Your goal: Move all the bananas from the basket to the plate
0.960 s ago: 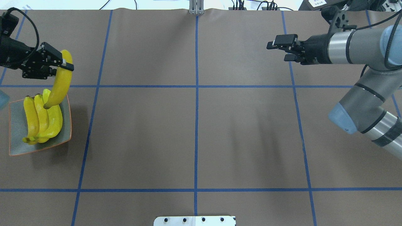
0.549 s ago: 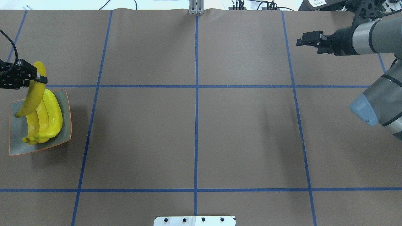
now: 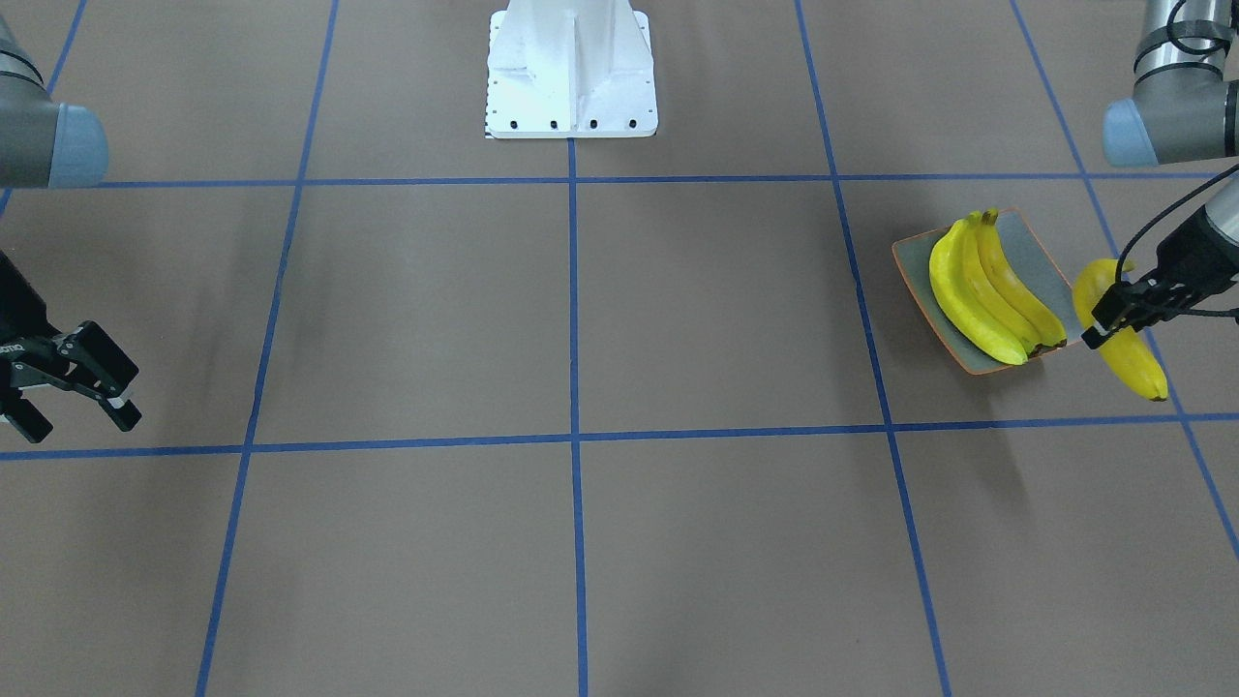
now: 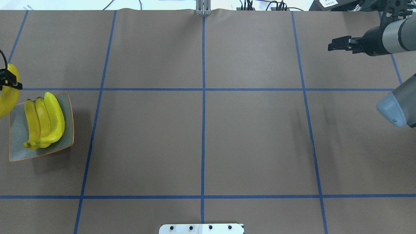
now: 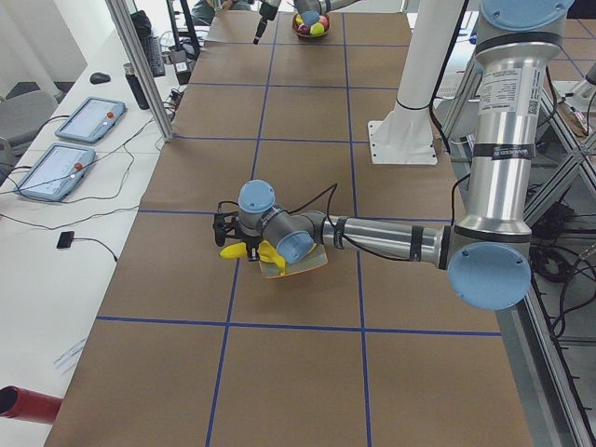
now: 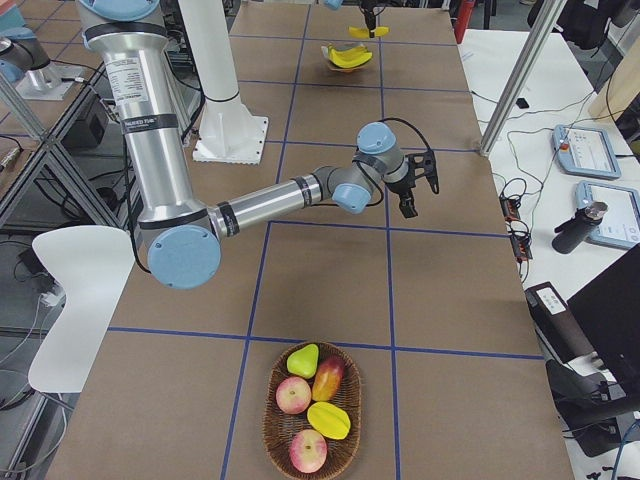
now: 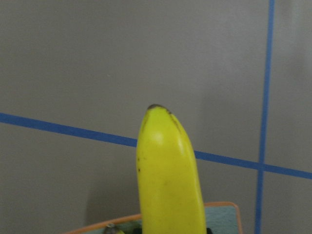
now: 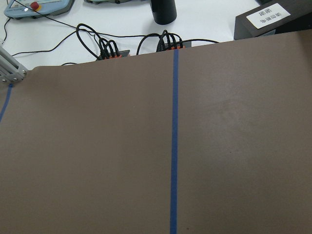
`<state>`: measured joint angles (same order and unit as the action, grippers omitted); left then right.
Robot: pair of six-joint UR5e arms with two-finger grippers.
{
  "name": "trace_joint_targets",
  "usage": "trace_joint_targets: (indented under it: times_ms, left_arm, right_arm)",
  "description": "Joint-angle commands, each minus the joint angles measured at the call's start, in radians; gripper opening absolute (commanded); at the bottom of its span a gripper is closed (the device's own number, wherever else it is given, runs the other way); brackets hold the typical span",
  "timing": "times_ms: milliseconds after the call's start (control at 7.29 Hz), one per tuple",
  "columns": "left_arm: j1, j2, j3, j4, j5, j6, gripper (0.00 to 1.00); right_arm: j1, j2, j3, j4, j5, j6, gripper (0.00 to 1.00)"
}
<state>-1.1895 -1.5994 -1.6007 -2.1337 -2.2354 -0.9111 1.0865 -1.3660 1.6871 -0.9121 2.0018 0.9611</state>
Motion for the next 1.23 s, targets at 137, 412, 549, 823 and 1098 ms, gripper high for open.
trace_joint_targets:
  times_ms: [137, 412, 549, 823, 1098]
  left_arm:
    - [0.014, 0.01, -0.158, 0.364, 0.132, 0.021, 0.0]
    - [0.034, 0.01, -0.197, 0.487, 0.103, 0.006, 0.0]
    - [0.085, 0.01, -0.197, 0.512, 0.088, -0.006, 0.0]
    - [0.145, 0.013, -0.212, 0.518, 0.08, -0.072, 0.0]
    - [0.183, 0.03, -0.216, 0.515, 0.082, -0.139, 0.0]
  right_arm:
    - [0.097, -0.016, 0.003, -0.13, 0.144, -0.131, 1.0]
    - [0.133, -0.022, 0.008, -0.25, 0.204, -0.201, 1.0]
    - [0.131, -0.019, 0.008, -0.278, 0.207, -0.206, 1.0]
    - [0.13, -0.022, 0.003, -0.28, 0.212, -0.205, 1.0]
    - [0.13, -0.01, 0.008, -0.316, 0.212, -0.205, 1.0]
